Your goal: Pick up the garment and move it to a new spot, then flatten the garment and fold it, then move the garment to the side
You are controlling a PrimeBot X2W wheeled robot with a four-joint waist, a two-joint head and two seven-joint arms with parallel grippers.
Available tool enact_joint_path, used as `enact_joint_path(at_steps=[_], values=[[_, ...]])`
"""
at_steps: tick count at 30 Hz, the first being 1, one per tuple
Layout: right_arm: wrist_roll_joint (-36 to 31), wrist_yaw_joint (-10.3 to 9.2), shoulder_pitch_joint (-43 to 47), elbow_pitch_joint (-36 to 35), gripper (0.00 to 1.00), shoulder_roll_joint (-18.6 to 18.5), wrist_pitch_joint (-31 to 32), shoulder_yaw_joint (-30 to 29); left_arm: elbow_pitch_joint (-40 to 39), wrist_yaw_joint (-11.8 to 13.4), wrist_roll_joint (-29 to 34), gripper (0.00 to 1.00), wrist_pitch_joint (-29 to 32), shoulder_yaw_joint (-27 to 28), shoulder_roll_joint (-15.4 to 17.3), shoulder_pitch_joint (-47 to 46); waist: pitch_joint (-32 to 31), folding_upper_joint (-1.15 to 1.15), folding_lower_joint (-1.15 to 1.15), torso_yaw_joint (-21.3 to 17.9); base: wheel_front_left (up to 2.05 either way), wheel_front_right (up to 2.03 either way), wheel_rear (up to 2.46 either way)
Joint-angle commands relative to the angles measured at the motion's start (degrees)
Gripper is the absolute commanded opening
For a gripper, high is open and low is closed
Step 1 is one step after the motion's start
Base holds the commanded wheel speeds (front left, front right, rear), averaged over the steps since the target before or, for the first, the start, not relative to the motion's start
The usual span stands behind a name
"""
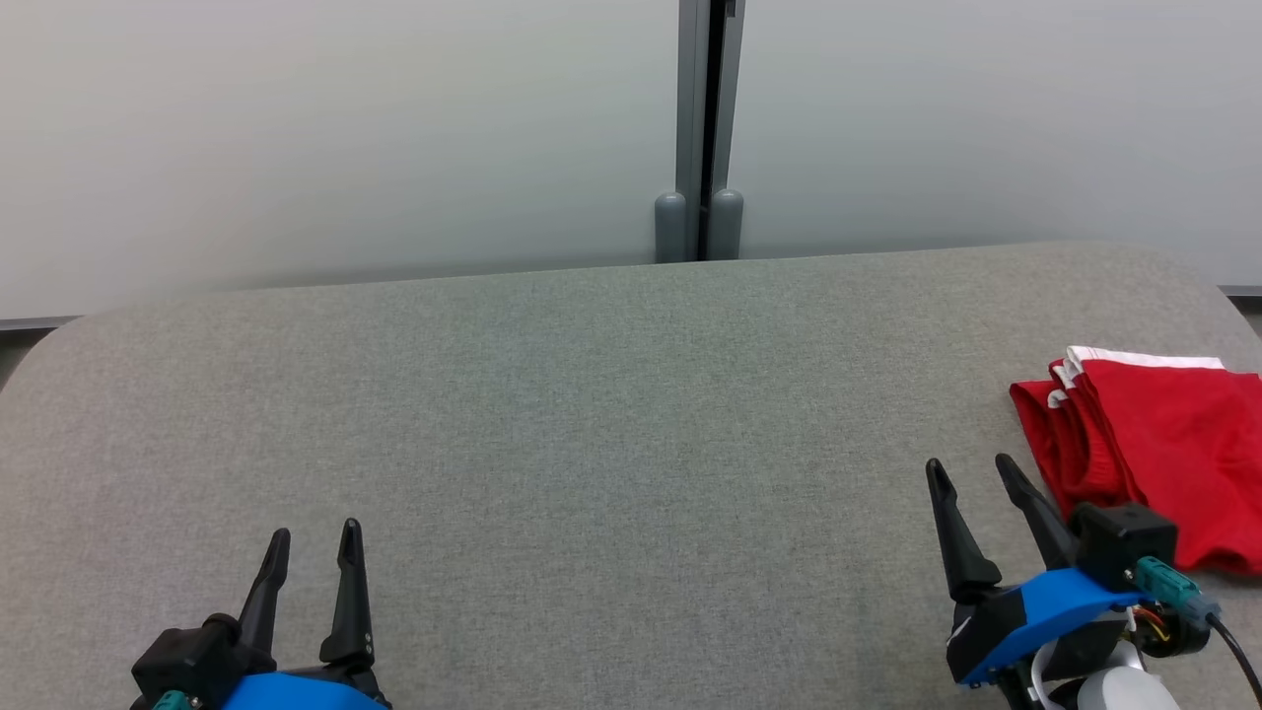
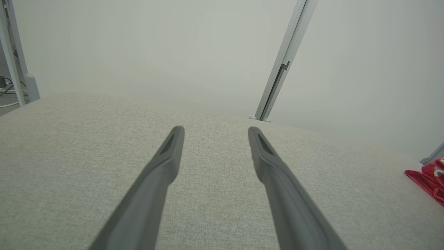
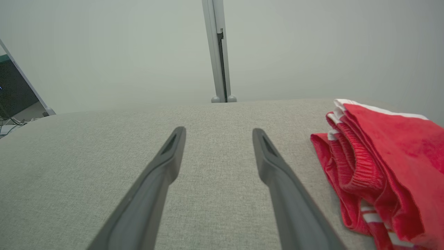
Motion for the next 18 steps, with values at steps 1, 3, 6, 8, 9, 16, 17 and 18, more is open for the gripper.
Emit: enact_joint_path(at_steps=[1,3,6,8,9,16,17,18], values=[[0.4,0.04,0.0,0.2,1.00,0.2,-0.3,0.0,0.2,-0.1,0.0,1.00,-0.3,0.1,0.4,-0.7,0.0,0.00,0.00,0.1,0.00,0.00,0.00],[0.5,0.04,0.4,0.2,1.00,0.2,-0.4,-0.1,0.4,-0.2,0.1,1.00,-0.3,-0.2,0.5,-0.9,0.0,0.00,0.00,0.2,0.00,0.00,0.00],[0.1,0.00,0.4,0.6,0.00,0.1,0.0,-0.1,0.9,-0.1,0.0,0.00,0.1,-0.3,-0.1,0.2,0.0,0.00,0.00,0.3,0.00,0.00,0.00],[0.0,0.00,1.2,1.9,0.00,0.2,0.1,0.0,2.0,-0.1,0.0,0.00,0.3,-0.4,-0.6,0.9,0.0,0.00,0.00,0.3,0.00,0.00,0.00],[1.1,0.00,0.9,2.1,0.00,0.2,0.4,-0.3,2.0,-0.1,-0.9,0.00,0.6,-0.2,-0.7,0.7,0.0,0.00,0.00,0.3,0.00,0.00,0.00],[9.0,0.00,0.7,2.0,0.00,0.2,1.6,-1.2,1.6,-0.3,-7.4,0.00,2.7,1.2,-1.2,-0.2,0.0,0.00,0.00,0.4,0.00,0.00,0.00],[10.1,0.00,0.7,1.9,0.00,0.2,1.7,-1.2,1.6,-0.3,-8.3,0.00,3.0,1.3,-1.3,-0.3,0.0,0.00,0.00,0.4,0.00,0.00,0.00],[11.1,0.00,0.7,1.8,0.00,0.2,1.8,-1.3,1.5,-0.3,-9.2,0.00,3.3,1.5,-1.3,-0.4,0.0,0.00,0.00,0.4,0.00,0.00,0.00]])
